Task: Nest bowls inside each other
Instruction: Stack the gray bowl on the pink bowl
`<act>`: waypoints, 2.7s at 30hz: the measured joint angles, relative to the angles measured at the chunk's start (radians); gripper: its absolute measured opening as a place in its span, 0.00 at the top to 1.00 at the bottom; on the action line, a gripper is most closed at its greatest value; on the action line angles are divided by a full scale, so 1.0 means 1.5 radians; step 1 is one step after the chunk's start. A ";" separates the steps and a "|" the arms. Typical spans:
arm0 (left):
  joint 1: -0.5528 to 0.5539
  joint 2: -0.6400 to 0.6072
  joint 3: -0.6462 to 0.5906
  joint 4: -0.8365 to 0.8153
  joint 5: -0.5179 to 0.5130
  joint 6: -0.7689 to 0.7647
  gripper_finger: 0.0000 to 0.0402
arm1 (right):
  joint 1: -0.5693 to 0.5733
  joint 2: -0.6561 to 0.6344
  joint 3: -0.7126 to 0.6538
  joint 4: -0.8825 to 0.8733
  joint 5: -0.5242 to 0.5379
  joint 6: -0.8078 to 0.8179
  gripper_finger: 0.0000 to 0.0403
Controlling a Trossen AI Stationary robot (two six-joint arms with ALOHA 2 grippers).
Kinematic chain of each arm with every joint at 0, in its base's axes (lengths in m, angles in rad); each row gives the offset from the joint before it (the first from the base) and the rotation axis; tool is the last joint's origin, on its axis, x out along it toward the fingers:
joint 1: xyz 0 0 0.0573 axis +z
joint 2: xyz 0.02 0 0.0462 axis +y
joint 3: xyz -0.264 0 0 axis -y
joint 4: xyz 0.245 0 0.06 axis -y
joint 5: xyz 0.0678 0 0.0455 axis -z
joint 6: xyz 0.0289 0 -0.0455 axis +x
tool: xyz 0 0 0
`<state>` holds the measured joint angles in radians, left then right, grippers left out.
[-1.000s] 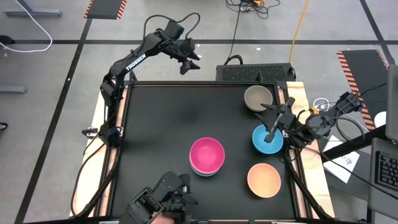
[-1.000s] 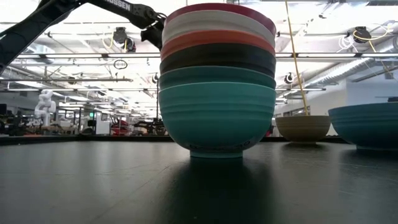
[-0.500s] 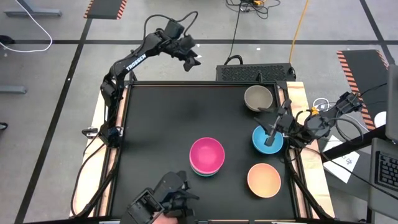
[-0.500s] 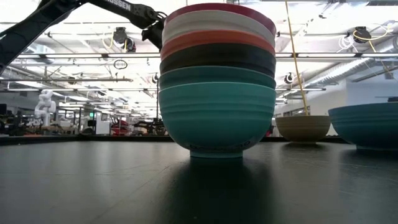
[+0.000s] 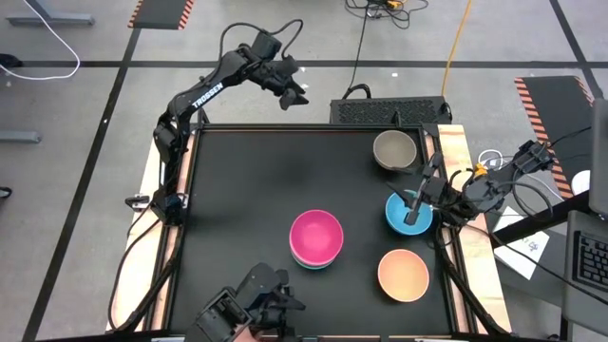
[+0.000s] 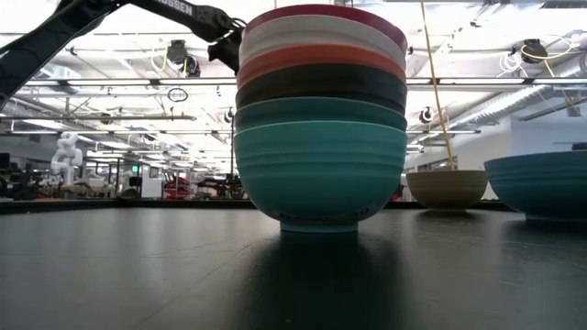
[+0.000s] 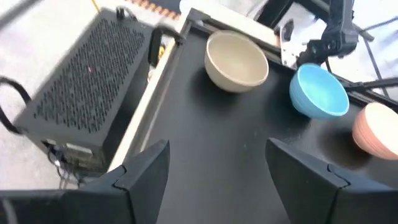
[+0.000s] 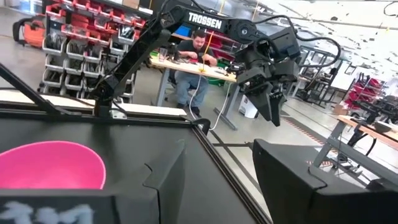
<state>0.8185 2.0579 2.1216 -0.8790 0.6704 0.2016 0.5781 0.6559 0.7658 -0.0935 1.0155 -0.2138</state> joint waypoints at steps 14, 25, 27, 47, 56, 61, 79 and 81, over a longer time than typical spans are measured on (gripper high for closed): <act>-0.038 0.005 0.000 -0.024 -0.078 0.248 0.33 | 0.000 0.000 0.000 0.009 -0.034 0.017 0.56; -0.109 0.007 0.000 0.085 -0.030 0.195 0.33 | -0.001 0.000 0.000 0.010 -0.034 0.014 0.56; -0.122 0.007 0.000 0.099 -0.031 0.188 0.33 | -0.001 0.000 0.000 0.010 -0.034 0.014 0.56; -0.223 0.154 0.157 0.105 -0.037 0.089 0.67 | 0.000 0.007 0.001 0.003 -0.039 0.045 0.56; -0.177 0.113 0.155 0.091 -0.002 0.023 0.67 | -0.018 0.027 0.001 -0.001 -0.052 0.082 0.56; -0.137 0.038 0.157 0.036 0.053 0.031 0.53 | -0.069 0.020 0.001 -0.015 -0.052 0.089 0.56; -0.216 -0.137 0.156 -0.258 0.019 0.181 0.34 | -0.596 0.074 0.021 -0.285 -0.363 0.234 0.56; -0.221 -0.138 0.156 -0.274 0.019 0.189 0.35 | -0.630 0.097 0.027 -0.289 -0.397 0.227 0.56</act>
<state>0.4866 1.8503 2.3562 -1.2906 0.6983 0.4846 -0.3666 0.8008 0.8061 -0.5272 0.4204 0.1271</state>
